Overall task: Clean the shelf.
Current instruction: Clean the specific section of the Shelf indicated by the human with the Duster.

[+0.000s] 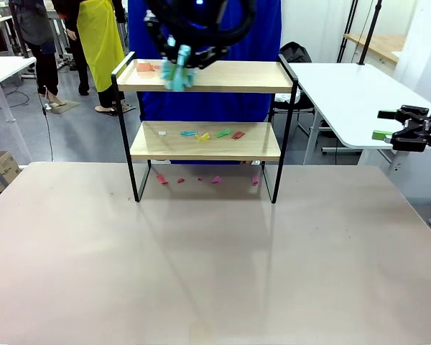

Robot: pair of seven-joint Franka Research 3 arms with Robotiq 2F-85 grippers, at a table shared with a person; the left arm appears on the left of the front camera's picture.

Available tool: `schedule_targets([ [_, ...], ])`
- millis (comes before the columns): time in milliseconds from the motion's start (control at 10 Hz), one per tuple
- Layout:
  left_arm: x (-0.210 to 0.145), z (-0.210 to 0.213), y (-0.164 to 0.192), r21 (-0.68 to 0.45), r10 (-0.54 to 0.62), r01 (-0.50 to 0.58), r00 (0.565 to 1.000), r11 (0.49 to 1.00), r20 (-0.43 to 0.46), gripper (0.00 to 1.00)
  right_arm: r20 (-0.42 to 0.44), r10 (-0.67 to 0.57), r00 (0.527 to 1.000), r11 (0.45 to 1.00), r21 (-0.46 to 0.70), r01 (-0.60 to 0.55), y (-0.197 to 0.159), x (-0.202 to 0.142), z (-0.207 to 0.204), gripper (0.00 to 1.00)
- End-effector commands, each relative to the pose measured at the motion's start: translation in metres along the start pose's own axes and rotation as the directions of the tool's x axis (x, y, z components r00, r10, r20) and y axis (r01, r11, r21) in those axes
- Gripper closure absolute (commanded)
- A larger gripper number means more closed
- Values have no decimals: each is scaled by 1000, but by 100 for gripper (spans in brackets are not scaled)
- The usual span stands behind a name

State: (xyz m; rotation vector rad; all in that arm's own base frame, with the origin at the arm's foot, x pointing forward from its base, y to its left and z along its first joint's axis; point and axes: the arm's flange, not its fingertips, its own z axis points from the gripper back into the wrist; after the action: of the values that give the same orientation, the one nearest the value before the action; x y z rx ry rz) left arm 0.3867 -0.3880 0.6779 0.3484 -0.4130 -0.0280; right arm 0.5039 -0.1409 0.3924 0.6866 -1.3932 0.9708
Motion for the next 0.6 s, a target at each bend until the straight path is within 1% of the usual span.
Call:
schedule_targets([
  [0,-16,-20,29,97,-36,36,999,995,-6,87,2,5,1000,1000,0,-5,0,3,-1,0],
  [100,-18,-33,42,164,-67,69,998,984,-15,87,2,5,1000,1000,0,-5,0,3,-1,0],
  [200,-21,-40,54,228,-105,102,994,968,5,87,2,5,1000,1000,0,-5,0,3,-1,0],
  [300,-22,-42,67,235,-137,129,990,964,19,87,2,5,1000,1000,0,-5,0,3,-1,0],
  [500,-31,-43,86,240,-132,121,991,963,30,87,2,5,1000,1000,0,-5,0,3,-1,0],
])
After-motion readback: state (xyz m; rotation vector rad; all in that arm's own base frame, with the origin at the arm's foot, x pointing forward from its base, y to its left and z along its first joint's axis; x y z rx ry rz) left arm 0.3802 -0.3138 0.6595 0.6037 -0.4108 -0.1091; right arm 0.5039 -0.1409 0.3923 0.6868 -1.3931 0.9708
